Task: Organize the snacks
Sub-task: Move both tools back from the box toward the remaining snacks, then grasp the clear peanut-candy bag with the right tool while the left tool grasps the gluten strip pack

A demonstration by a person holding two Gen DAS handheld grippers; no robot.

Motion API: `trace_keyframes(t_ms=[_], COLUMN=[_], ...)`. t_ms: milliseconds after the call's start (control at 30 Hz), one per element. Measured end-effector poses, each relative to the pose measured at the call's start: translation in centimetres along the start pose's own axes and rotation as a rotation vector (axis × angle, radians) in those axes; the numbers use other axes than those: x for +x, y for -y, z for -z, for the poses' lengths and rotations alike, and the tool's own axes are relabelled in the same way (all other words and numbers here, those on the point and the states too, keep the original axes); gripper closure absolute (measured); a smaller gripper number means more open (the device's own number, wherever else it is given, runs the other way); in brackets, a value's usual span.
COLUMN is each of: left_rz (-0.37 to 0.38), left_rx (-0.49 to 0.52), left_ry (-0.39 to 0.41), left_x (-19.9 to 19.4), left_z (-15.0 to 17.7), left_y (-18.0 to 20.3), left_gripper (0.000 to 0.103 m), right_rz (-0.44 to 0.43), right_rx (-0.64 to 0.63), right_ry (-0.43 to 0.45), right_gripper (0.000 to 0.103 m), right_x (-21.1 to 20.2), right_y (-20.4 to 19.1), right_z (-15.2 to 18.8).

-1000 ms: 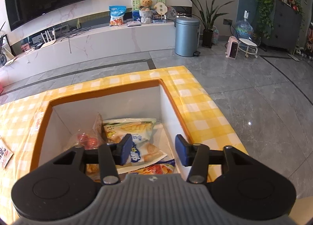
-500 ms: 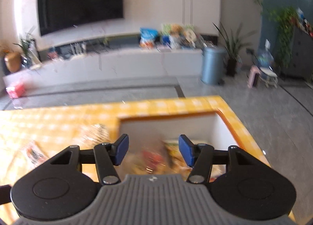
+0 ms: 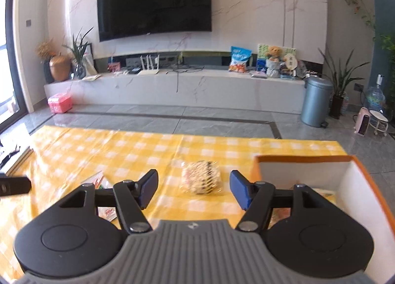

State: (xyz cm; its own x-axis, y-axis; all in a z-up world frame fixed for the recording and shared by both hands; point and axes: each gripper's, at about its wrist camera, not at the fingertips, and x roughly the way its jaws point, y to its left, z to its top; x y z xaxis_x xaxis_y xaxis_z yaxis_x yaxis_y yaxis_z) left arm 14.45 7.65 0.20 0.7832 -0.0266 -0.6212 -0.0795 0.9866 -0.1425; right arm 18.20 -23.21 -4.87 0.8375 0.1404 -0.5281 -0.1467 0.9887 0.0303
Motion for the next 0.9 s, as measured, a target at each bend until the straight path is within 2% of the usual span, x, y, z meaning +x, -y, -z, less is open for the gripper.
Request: trace_keyframes(t_ms=[67,133,200,400,567,633,667,833,900], left_rz=[-0.004,-0.012,-0.014,0.027,0.048,0.043,0.039,0.005,0.013], left_rx=[-0.031,-0.056,-0.075,-0.153,-0.171,-0.205,-0.217,-0.217,-0.235], left_ry=[-0.015,-0.031,-0.04,-0.072,-0.093,-0.112,-0.118,-0.17,-0.206], left_x=[0.9,1.7,2.8,5.6,7.6,8.5,8.9,12.5,14.2], left_z=[0.1,0.5,0.7,1.7,2.2,1.9,1.5,-1.0,-1.7], left_y=[-1.0,-2.1,-2.7,-4.6,-4.8,-5.1,-5.1,-4.5,-4.2], left_gripper=[0.023,0.023,0.023,0.023,0.023,0.023,0.023,0.023,0.023], right_rz=[-0.007,-0.019,-0.038,-0.004,0.046,0.079,0.092,0.138,0.156], right_rx=[-0.019,-0.057,-0.089,-0.084,-0.06,-0.055,-0.049,-0.022,-0.001], right_ry=[-0.018,-0.076,-0.11,-0.179,-0.179,-0.157,-0.141,-0.142,-0.132], right_gripper=[0.037,0.025,0.025,0.025,0.016,0.005,0.003,0.003,0.003], right_x=[0.8,2.0,3.1,7.0,9.7,10.6,11.0,14.2,15.4], right_y=[-0.8,-1.7,-2.3,-3.2,-2.8,-2.5,-2.4,-2.1,-2.1], right_z=[0.6,1.3,2.3,3.9,4.0,3.7,3.5,1.7,0.9])
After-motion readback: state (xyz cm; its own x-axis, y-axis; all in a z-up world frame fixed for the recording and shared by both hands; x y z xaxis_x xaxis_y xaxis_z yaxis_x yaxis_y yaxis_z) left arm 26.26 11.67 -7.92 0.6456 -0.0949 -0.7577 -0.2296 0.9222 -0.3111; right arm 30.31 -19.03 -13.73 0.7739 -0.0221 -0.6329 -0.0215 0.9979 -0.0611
